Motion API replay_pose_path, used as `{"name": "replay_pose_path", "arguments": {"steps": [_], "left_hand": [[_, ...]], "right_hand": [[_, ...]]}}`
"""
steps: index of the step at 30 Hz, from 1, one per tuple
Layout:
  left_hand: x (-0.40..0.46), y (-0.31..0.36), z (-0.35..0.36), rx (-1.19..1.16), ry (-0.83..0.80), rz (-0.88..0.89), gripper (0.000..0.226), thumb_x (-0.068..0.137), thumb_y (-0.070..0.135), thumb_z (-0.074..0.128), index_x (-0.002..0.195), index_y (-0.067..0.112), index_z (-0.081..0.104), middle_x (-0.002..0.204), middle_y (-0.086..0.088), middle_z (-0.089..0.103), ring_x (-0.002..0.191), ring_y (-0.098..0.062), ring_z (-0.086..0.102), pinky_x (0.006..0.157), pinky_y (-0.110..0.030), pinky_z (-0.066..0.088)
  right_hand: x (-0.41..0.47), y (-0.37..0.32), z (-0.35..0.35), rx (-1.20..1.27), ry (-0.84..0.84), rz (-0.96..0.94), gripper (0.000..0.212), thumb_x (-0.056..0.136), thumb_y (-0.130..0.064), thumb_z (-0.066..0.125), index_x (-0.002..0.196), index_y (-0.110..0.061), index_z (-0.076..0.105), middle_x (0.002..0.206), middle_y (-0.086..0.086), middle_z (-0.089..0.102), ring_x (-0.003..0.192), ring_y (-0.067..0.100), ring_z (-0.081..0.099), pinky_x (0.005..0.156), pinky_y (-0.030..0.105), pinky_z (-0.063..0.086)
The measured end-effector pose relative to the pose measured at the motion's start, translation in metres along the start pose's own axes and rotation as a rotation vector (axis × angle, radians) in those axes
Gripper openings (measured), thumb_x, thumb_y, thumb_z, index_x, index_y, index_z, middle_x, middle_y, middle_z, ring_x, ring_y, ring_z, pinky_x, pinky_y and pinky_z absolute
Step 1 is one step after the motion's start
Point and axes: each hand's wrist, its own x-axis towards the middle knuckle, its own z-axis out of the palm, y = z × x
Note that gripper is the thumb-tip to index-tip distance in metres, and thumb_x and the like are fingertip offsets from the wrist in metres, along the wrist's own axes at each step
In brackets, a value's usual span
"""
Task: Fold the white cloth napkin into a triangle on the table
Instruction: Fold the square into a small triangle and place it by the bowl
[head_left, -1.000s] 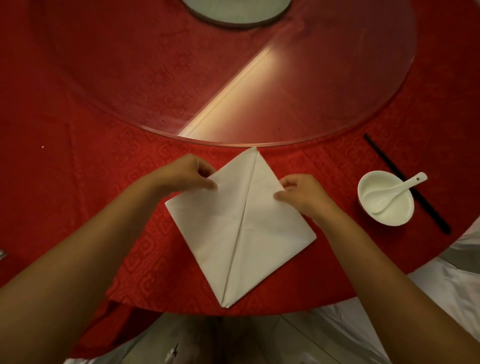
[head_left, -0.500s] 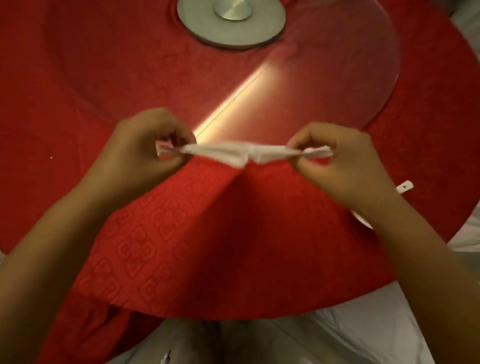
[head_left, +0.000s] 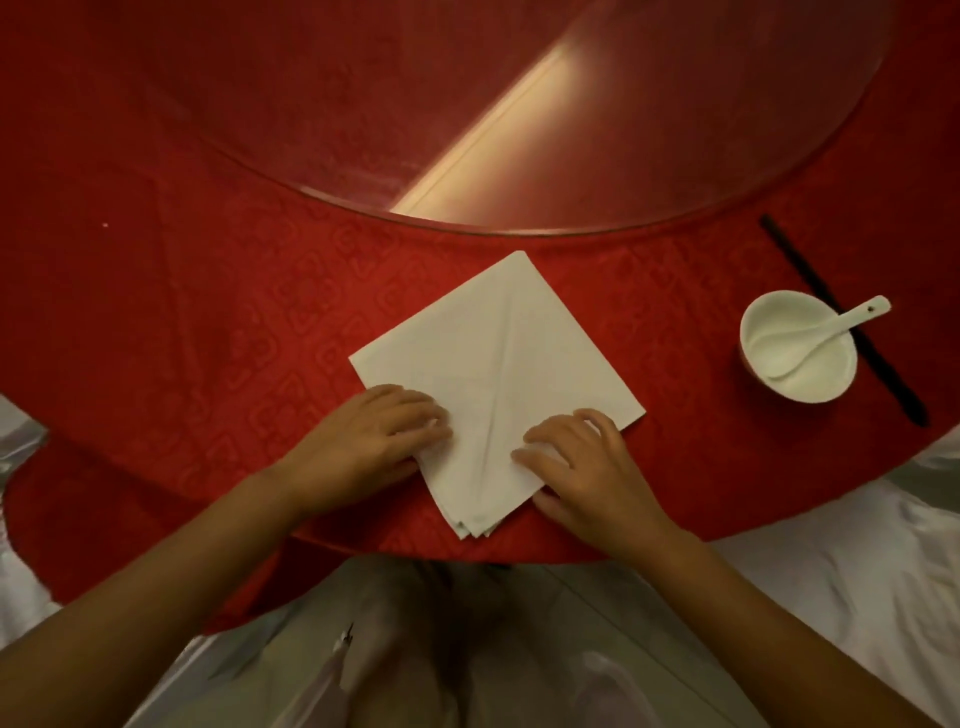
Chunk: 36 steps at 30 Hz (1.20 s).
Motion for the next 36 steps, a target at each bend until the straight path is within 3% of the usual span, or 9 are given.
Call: {"name": "replay_pose_path", "arguments": {"steps": [2, 6, 10, 13, 17, 22, 26, 30, 36], "left_hand": [[0.002, 0.004, -0.001, -0.025, -0.012, 0.045, 0.025, 0.084, 0.017, 0.061, 0.103, 0.005, 0.071, 0.112, -0.013, 0.069, 0.104, -0.030, 0.065, 0.084, -0.041, 0.055], [-0.004, 0.017, 0.000, -0.146, 0.030, -0.028, 0.029, 0.088, 0.023, 0.052, 0.094, 0.004, 0.074, 0.107, -0.006, 0.071, 0.104, -0.026, 0.066, 0.083, -0.033, 0.056], [-0.011, 0.032, -0.001, -0.312, 0.037, -0.120, 0.046, 0.095, 0.041, 0.037, 0.094, 0.013, 0.074, 0.099, 0.001, 0.074, 0.094, -0.014, 0.069, 0.072, -0.025, 0.058], [-0.004, 0.031, -0.008, -0.439, 0.140, -0.324, 0.034, 0.088, 0.041, 0.051, 0.090, 0.015, 0.074, 0.090, 0.005, 0.074, 0.081, -0.009, 0.069, 0.069, -0.025, 0.055], [0.018, 0.019, -0.020, -0.553, 0.300, -0.538, 0.007, 0.078, 0.011, 0.072, 0.083, 0.016, 0.074, 0.081, 0.011, 0.069, 0.076, -0.005, 0.063, 0.070, -0.025, 0.050], [0.041, 0.005, -0.029, -0.466, 0.383, -0.616, 0.005, 0.077, 0.012, 0.073, 0.082, 0.015, 0.073, 0.074, 0.006, 0.068, 0.066, -0.011, 0.061, 0.066, -0.031, 0.049], [0.057, -0.008, -0.033, -0.403, 0.459, -0.662, 0.012, 0.075, 0.024, 0.066, 0.080, 0.016, 0.074, 0.069, 0.009, 0.064, 0.062, -0.008, 0.056, 0.062, -0.022, 0.042], [0.078, -0.027, -0.028, -0.331, 0.417, -0.732, 0.008, 0.078, 0.018, 0.068, 0.082, 0.016, 0.075, 0.075, 0.001, 0.071, 0.069, -0.018, 0.059, 0.066, -0.030, 0.042], [0.091, -0.046, -0.012, -0.343, 0.388, -0.811, 0.009, 0.078, 0.021, 0.065, 0.082, 0.019, 0.074, 0.079, 0.002, 0.072, 0.074, -0.019, 0.060, 0.070, -0.033, 0.045]], "right_hand": [[0.000, -0.003, 0.001, 0.001, 0.024, -0.066, 0.024, 0.071, -0.018, 0.070, 0.095, -0.015, 0.068, 0.099, 0.006, 0.068, 0.093, 0.022, 0.064, 0.093, 0.042, 0.044], [-0.005, -0.005, 0.003, 0.070, 0.087, -0.098, 0.004, 0.079, -0.012, 0.067, 0.081, -0.011, 0.071, 0.082, 0.003, 0.069, 0.078, 0.020, 0.064, 0.081, 0.033, 0.048], [-0.014, -0.007, 0.000, 0.224, 0.073, 0.028, 0.010, 0.080, -0.021, 0.064, 0.078, -0.015, 0.072, 0.077, -0.004, 0.070, 0.075, 0.013, 0.064, 0.081, 0.027, 0.041], [-0.005, -0.007, -0.010, 0.418, 0.169, 0.232, 0.003, 0.072, -0.015, 0.070, 0.074, -0.014, 0.072, 0.074, -0.005, 0.072, 0.074, 0.008, 0.062, 0.078, 0.029, 0.039], [0.020, -0.001, -0.026, 0.572, 0.255, 0.427, 0.004, 0.076, -0.013, 0.069, 0.072, -0.012, 0.069, 0.074, -0.016, 0.063, 0.074, 0.003, 0.057, 0.073, 0.029, 0.043], [0.051, 0.013, -0.037, 0.659, 0.314, 0.498, 0.006, 0.079, -0.008, 0.067, 0.074, -0.011, 0.069, 0.069, -0.019, 0.060, 0.071, -0.002, 0.058, 0.065, 0.006, 0.039], [0.076, 0.027, -0.041, 0.655, 0.356, 0.542, 0.006, 0.078, -0.009, 0.067, 0.074, -0.013, 0.069, 0.071, -0.008, 0.065, 0.069, 0.007, 0.059, 0.067, 0.017, 0.045], [0.105, 0.046, -0.038, 0.583, 0.199, 0.673, 0.006, 0.080, -0.021, 0.065, 0.074, -0.024, 0.067, 0.073, -0.009, 0.065, 0.073, 0.012, 0.061, 0.086, 0.043, 0.046], [0.125, 0.062, -0.028, 0.497, 0.137, 0.728, 0.012, 0.079, -0.026, 0.065, 0.069, -0.029, 0.060, 0.073, -0.011, 0.061, 0.078, 0.013, 0.058, 0.091, 0.042, 0.041]]}}
